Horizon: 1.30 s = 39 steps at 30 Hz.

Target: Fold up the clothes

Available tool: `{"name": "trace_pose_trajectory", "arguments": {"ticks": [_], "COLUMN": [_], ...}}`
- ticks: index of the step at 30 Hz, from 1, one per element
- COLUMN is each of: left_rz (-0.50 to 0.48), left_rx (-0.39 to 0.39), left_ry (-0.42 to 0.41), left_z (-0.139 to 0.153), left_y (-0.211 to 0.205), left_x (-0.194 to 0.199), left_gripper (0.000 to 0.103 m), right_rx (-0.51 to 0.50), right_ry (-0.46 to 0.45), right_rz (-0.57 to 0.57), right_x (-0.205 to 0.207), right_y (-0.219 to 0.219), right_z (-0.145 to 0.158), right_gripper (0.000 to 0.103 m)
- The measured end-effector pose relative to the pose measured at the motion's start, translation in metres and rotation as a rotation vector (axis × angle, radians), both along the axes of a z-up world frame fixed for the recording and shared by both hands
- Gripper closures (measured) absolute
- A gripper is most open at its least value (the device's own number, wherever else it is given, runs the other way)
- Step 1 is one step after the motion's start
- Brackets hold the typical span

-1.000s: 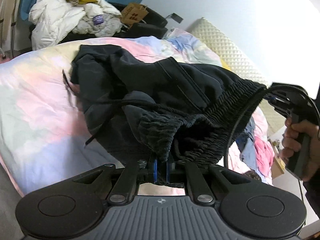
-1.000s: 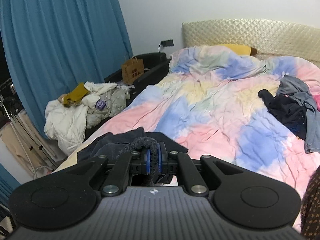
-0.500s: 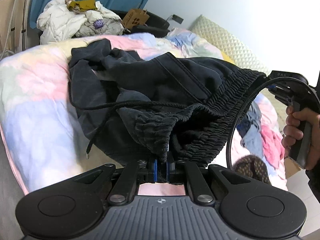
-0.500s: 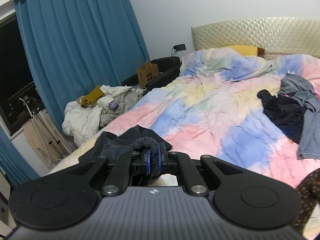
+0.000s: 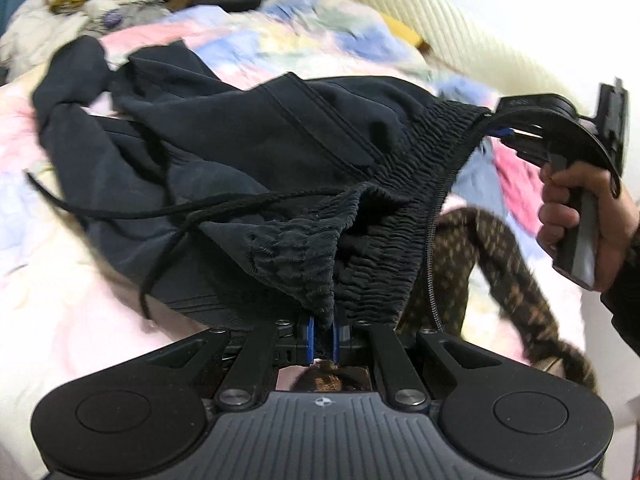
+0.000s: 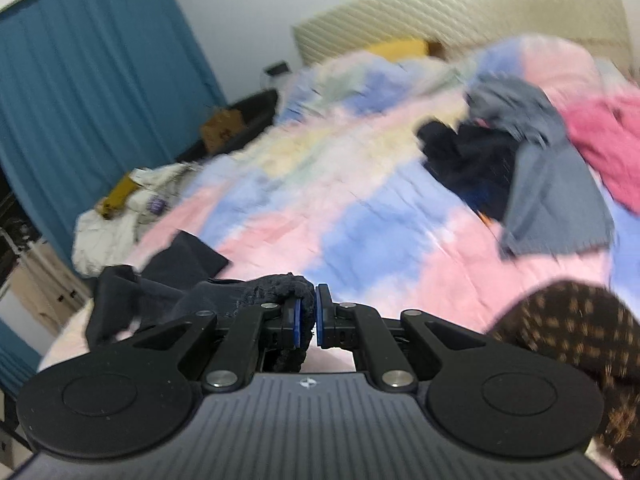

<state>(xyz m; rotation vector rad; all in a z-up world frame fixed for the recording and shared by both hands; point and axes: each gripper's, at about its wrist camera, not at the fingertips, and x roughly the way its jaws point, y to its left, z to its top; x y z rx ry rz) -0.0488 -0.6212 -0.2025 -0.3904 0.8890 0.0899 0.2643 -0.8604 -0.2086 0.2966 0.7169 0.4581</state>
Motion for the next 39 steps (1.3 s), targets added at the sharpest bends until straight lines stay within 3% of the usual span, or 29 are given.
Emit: {"name": "trace_pose_trajectory", "arguments": {"ticks": [6, 9, 11, 15, 19, 21, 25, 28, 30, 32, 33, 36, 39], "left_rz": [-0.07, -0.095, -0.103, -0.065, -0.028, -0.023, -0.01, -0.006, -0.002, -0.001, -0.005, -0.021, -0.026], "left_rx": [0.049, 0.06, 0.073, 0.051, 0.069, 0.077, 0.111, 0.119, 0.125, 0.137, 0.145, 0.17, 0.177], "left_ry": [0.1, 0.128, 0.128, 0.129, 0.147, 0.164, 0.185, 0.172, 0.166, 0.165, 0.167, 0.16, 0.144], "left_z": [-0.08, -0.107, -0.111, -0.107, -0.106, -0.106, -0.105, -0.107, -0.108, -0.11, -0.11, -0.108, -0.107], "left_y": [-0.019, -0.019, -0.02, -0.019, -0.023, -0.024, -0.026, -0.025, -0.025, -0.026, -0.027, -0.032, -0.032], "left_x": [0.034, 0.039, 0.037, 0.038, 0.044, 0.042, 0.036, 0.033, 0.034, 0.037, 0.039, 0.043, 0.047], "left_gripper": [0.095, 0.094, 0.094, 0.088, 0.066, 0.061, 0.05, 0.047, 0.048, 0.048, 0.049, 0.053, 0.053], "right_rx": [-0.043, -0.044, -0.019, -0.109, 0.016, 0.095, 0.24, 0.323, 0.356, 0.373, 0.391, 0.418, 0.448], "right_ry": [0.142, 0.201, 0.232, 0.218, 0.273, 0.337, 0.458, 0.515, 0.538, 0.56, 0.568, 0.489, 0.42], "right_rz": [-0.035, -0.037, -0.029, 0.04, 0.045, 0.048, 0.048, 0.022, -0.02, -0.073, -0.092, -0.089, -0.091], "right_x": [0.026, 0.028, 0.026, 0.017, 0.009, 0.008, 0.012, 0.024, 0.032, 0.04, 0.043, 0.051, 0.06], "right_y": [-0.021, -0.026, -0.032, -0.031, -0.049, -0.051, -0.047, -0.035, -0.027, -0.022, -0.021, -0.022, -0.028], "right_z": [-0.109, -0.146, -0.153, -0.131, -0.11, -0.113, -0.131, -0.151, -0.162, -0.169, -0.171, -0.155, -0.135], "right_gripper": [0.094, 0.086, 0.081, 0.078, 0.076, 0.075, 0.044, 0.04, 0.044, 0.063, 0.067, 0.088, 0.093]}}
